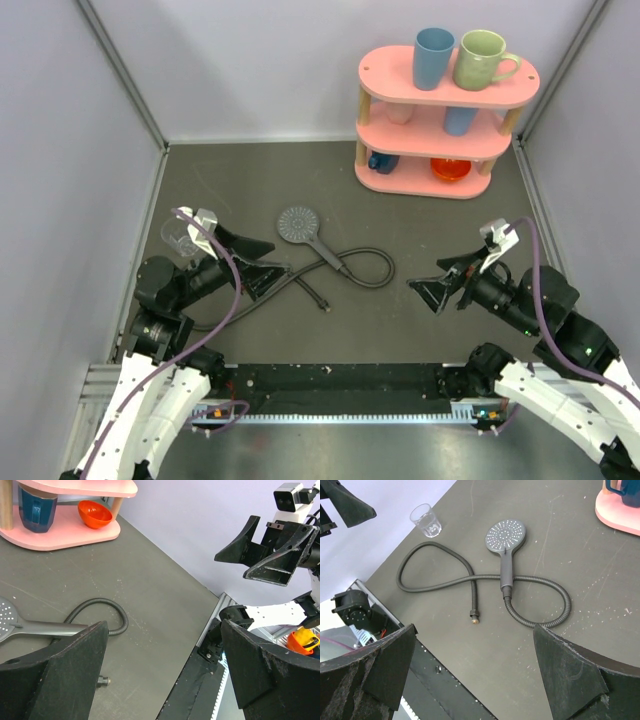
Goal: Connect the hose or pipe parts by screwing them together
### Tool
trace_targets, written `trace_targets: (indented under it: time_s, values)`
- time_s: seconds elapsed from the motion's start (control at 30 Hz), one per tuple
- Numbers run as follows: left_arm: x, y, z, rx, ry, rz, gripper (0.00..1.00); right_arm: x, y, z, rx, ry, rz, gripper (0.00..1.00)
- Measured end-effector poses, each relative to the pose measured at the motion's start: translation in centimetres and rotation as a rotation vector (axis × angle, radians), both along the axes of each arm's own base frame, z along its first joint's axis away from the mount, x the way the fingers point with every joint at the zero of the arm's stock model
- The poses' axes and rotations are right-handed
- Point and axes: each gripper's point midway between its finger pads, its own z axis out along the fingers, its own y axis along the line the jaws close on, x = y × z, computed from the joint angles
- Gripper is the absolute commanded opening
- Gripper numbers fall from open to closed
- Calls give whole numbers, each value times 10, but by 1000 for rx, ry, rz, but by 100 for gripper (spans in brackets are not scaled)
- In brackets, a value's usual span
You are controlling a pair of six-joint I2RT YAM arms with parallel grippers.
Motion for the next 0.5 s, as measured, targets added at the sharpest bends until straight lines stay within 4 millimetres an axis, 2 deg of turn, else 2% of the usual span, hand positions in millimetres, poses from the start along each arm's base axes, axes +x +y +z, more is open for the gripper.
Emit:
trace_targets:
  time_s: [0.5]
  values:
    - [-3, -1, 0, 1, 1, -17, 99, -3, 2, 0, 3, 1, 17, 99]
